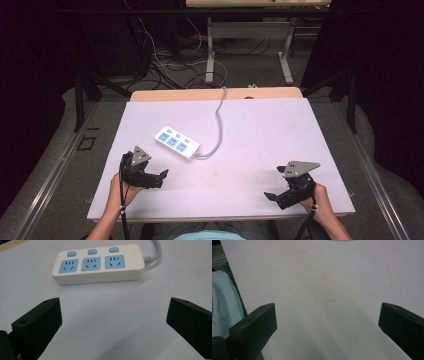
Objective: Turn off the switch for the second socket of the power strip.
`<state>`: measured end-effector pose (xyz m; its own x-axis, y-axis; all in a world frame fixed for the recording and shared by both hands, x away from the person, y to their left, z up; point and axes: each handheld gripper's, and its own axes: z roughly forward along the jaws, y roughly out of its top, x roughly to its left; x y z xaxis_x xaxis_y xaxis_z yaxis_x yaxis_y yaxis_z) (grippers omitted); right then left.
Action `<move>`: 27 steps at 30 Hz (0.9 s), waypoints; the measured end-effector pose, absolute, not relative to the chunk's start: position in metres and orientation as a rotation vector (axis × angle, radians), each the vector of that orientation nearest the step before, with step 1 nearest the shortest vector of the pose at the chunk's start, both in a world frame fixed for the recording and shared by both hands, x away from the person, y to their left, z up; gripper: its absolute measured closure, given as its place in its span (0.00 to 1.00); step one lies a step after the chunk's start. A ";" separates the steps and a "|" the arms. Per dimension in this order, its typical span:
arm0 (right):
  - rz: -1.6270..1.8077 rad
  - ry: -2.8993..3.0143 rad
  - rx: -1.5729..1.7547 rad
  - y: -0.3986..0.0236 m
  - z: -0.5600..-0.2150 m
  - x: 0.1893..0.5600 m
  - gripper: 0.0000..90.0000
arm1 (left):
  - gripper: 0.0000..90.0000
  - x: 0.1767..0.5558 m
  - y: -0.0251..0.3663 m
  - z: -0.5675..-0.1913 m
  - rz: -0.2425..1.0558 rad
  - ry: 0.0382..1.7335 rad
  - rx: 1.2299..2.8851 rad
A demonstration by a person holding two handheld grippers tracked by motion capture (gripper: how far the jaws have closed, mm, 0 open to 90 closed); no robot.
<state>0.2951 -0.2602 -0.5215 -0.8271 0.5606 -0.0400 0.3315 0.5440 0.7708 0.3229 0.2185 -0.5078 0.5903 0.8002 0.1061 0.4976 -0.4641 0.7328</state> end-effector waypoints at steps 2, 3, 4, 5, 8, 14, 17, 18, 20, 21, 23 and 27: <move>1.158 2.497 0.750 -0.260 -0.521 0.295 0.01 | 0.00 0.318 0.220 -0.508 0.588 1.024 2.147; 1.160 2.500 0.753 -0.260 -0.522 0.295 0.01 | 0.00 0.316 0.221 -0.508 0.591 1.016 2.153; 1.159 2.500 0.745 -0.260 -0.522 0.295 0.01 | 0.00 0.314 0.221 -0.509 0.577 1.006 2.152; 1.159 2.500 0.755 -0.260 -0.522 0.295 0.01 | 0.00 0.311 0.222 -0.510 0.577 1.005 2.157; 1.157 2.498 0.741 -0.260 -0.522 0.295 0.01 | 0.00 0.305 0.223 -0.514 0.565 0.996 2.164; 1.144 2.519 0.758 -0.260 -0.521 0.294 0.01 | 0.00 0.297 0.224 -0.517 0.559 0.965 2.165; 1.154 2.505 0.761 -0.260 -0.522 0.294 0.01 | 0.00 0.292 0.224 -0.517 0.558 0.940 2.170; 1.154 2.503 0.762 -0.259 -0.522 0.294 0.01 | 0.00 0.291 0.223 -0.518 0.548 0.933 2.168; 1.145 2.514 0.760 -0.260 -0.521 0.294 0.01 | 0.00 0.288 0.223 -0.518 0.550 0.925 2.174; 1.151 2.507 0.759 -0.259 -0.522 0.294 0.01 | 0.00 0.286 0.223 -0.519 0.549 0.923 2.170; 1.154 2.504 0.760 -0.260 -0.522 0.295 0.01 | 0.00 0.283 0.224 -0.520 0.544 0.917 2.172; 1.153 2.503 0.760 -0.259 -0.522 0.295 0.01 | 0.00 0.279 0.225 -0.521 0.529 0.919 2.168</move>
